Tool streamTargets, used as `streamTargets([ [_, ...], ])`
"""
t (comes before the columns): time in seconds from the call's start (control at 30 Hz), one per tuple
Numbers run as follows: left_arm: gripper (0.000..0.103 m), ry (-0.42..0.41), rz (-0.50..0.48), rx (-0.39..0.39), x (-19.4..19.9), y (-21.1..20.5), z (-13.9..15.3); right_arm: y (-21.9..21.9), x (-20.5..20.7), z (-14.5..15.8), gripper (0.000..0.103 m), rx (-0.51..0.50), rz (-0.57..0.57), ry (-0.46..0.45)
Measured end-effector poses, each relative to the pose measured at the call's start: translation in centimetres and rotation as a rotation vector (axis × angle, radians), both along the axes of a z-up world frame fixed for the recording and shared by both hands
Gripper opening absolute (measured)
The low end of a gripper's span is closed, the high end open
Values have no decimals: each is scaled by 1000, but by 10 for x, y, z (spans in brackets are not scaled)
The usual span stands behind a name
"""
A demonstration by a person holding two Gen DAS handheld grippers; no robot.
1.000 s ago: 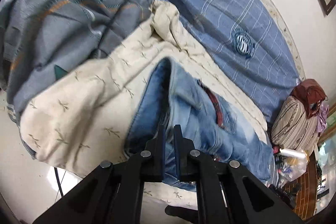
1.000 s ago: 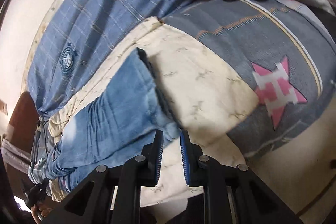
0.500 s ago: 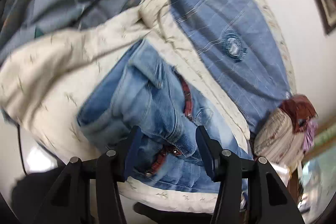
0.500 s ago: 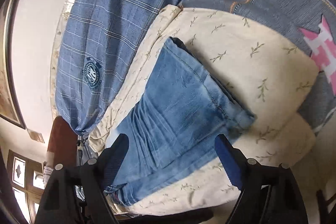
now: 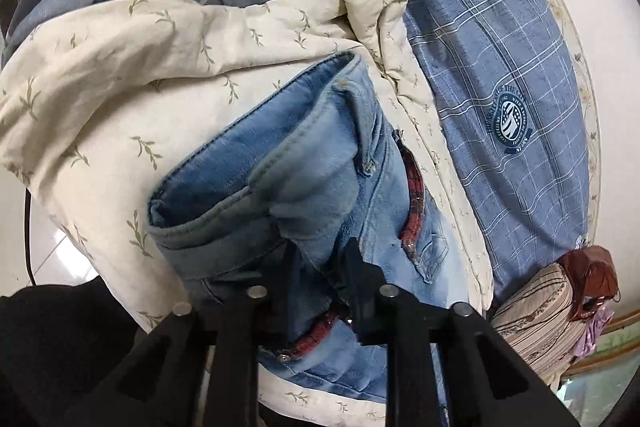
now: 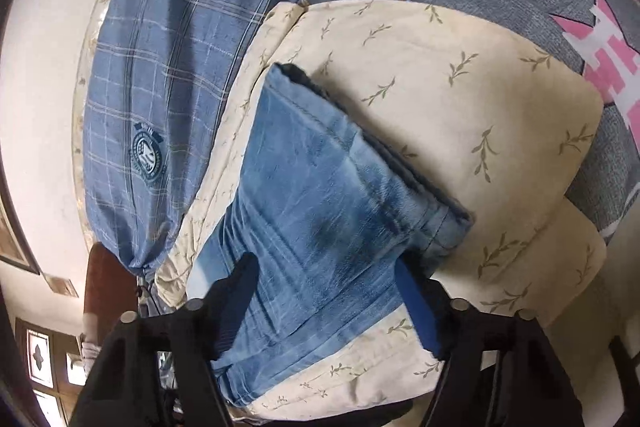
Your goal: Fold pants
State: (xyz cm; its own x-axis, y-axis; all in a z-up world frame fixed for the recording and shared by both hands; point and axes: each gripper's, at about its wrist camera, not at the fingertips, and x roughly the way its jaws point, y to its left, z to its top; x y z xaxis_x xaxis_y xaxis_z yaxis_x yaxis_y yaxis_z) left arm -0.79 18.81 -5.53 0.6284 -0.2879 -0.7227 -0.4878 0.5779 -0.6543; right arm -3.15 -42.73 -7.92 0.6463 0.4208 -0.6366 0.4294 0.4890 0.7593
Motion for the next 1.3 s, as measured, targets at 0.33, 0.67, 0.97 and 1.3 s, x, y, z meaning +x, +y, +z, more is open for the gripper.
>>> streamTargets([
  [0.33,10,-109,-40,187,-7,-12,54,3,4,25,8,-176,3,18],
  [0.67,18,35,-82,261,-38,-9,-1,4,-13,0,15,-225,83,124],
  [0.97,48,-60,21,432,-58,5,50,3,-27,64,70,-411,13,-13],
  [1.3,55,-161,-109,576,-15,-32,75,200,61,102,70,-336,632,-220],
])
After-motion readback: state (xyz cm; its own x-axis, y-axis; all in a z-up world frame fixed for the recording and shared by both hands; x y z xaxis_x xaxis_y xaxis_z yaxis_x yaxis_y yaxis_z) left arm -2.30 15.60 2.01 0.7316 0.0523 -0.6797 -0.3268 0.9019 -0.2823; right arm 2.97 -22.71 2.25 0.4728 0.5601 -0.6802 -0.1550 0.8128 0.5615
